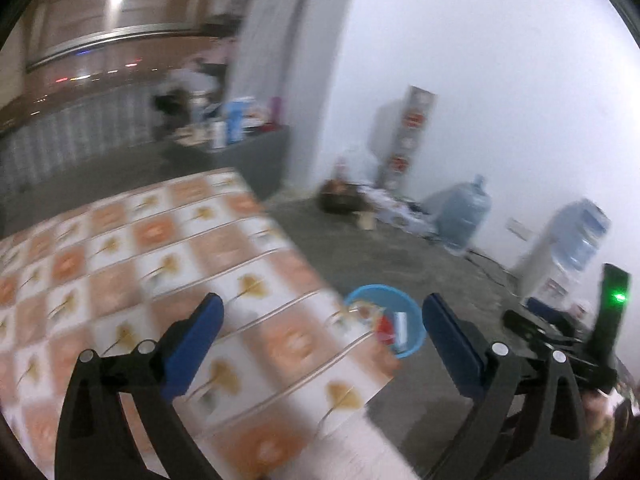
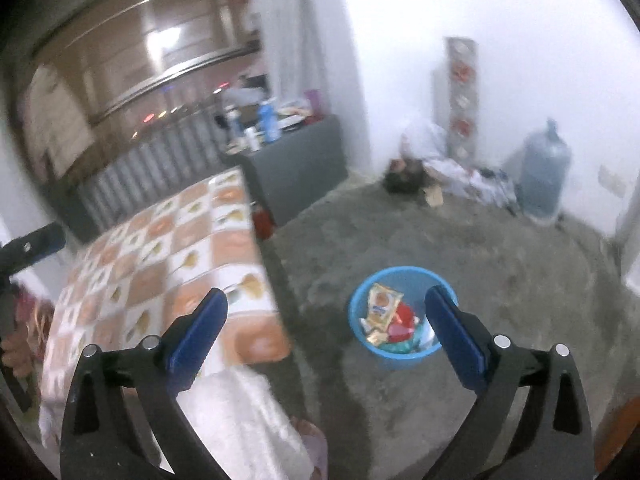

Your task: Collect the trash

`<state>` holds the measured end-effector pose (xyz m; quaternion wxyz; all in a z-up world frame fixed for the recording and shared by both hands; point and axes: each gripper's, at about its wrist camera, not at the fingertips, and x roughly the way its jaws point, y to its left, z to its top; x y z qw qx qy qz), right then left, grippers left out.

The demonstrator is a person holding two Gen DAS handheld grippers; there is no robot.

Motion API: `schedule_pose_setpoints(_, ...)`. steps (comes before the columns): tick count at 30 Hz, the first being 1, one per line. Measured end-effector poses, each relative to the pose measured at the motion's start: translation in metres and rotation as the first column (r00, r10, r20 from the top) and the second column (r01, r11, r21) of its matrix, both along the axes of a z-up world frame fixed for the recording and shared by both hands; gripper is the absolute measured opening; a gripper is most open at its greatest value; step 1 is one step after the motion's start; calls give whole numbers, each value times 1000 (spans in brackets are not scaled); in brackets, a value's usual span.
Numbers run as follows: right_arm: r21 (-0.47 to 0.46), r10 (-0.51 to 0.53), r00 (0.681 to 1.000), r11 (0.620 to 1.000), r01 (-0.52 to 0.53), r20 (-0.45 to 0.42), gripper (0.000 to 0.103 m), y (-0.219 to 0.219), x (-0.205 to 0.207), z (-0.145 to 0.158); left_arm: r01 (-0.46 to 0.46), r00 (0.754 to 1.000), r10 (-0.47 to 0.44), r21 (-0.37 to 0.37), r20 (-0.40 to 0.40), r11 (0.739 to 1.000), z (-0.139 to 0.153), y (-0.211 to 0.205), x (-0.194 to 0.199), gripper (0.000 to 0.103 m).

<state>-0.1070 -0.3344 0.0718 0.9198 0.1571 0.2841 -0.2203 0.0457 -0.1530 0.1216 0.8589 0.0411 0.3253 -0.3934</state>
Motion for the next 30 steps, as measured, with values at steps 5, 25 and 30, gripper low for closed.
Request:
schedule_pose_setpoints(5,-134,31,998,990,-39,-64,95,49,19,2,-187,981,183,56,69,981,-10,53,-15,98)
schedule_pose_setpoints(25,-141,83,975,983,-113,-205,95,111,53,-32,-559,817,575,186,-46,808,-85,122,-9,98)
schedule_pose_setpoints(30,-122,56,967,989,-88,-249,95,108,51,-42,-582,786,615,264,-62,769,-103,120,-9,98)
